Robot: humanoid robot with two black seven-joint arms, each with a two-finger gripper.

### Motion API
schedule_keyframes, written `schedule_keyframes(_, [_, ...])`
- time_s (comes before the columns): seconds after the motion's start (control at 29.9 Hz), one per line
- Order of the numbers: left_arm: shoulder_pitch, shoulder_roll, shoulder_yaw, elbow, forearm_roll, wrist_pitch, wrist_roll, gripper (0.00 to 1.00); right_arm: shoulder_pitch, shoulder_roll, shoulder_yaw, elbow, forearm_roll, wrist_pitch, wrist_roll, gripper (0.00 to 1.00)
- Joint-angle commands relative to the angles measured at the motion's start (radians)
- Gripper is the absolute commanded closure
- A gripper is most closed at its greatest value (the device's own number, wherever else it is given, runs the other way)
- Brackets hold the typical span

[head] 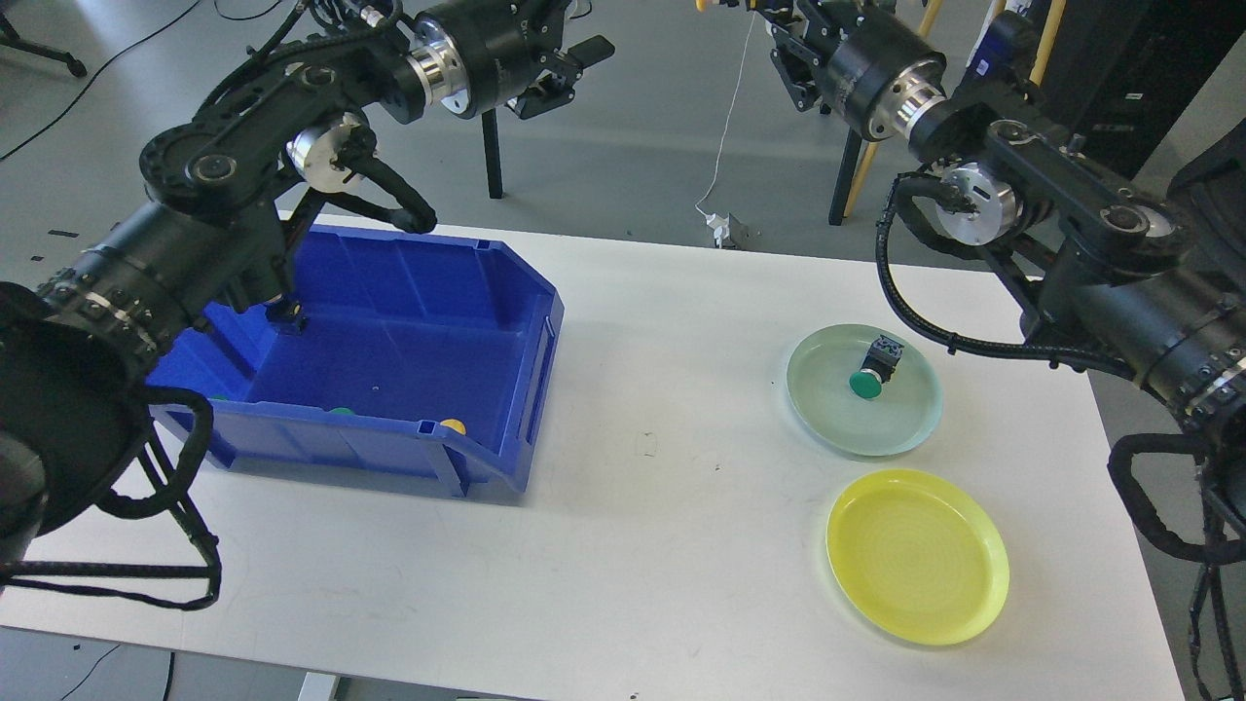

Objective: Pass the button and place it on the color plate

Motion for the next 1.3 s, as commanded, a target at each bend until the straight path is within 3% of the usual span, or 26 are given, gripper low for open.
schedule_keyframes(0.0, [0.000,0.027,0.006,0.007,0.010,0.000,0.000,0.02,-0.069,-0.135,-0.049,0.103,0.008,0.040,-0.025,0.90])
schedule_keyframes(0.13, [0.002,0.067,0.008,0.009,0.041,0.000,0.001,0.02,-0.200,-0.337,-0.086,0.289,0.009,0.112,-0.051,0.87])
schedule_keyframes(0.3, [0.002,0.100,0.006,0.018,0.141,0.000,-0.009,0.02,-0.382,-0.589,-0.107,0.502,0.009,0.218,-0.046,0.87])
schedule_keyframes(0.43, [0.000,0.102,0.005,0.019,0.142,0.000,-0.011,0.02,-0.536,-0.716,-0.107,0.624,0.009,0.261,-0.040,0.86])
schedule_keyframes(0.67, [-0.006,0.100,-0.003,0.018,0.142,0.000,-0.019,0.02,-0.752,-0.769,-0.136,0.673,-0.024,0.268,-0.049,0.86])
schedule_keyframes(0.9, [-0.009,0.099,-0.008,0.018,0.144,0.000,-0.029,0.02,-0.774,-0.758,-0.227,0.613,-0.058,0.249,-0.045,0.84])
schedule_keyframes(0.97, [-0.009,0.100,-0.008,0.019,0.142,0.000,-0.029,0.02,-0.774,-0.753,-0.231,0.607,-0.058,0.226,-0.043,0.75])
schedule_keyframes(1.07, [-0.009,0.102,-0.008,0.019,0.142,0.000,-0.029,0.02,-0.771,-0.749,-0.231,0.606,-0.057,0.209,-0.046,0.44])
schedule_keyframes(1.27, [-0.009,0.103,-0.005,0.019,0.144,0.000,-0.029,0.02,-0.764,-0.750,-0.224,0.613,-0.051,0.214,-0.046,0.15])
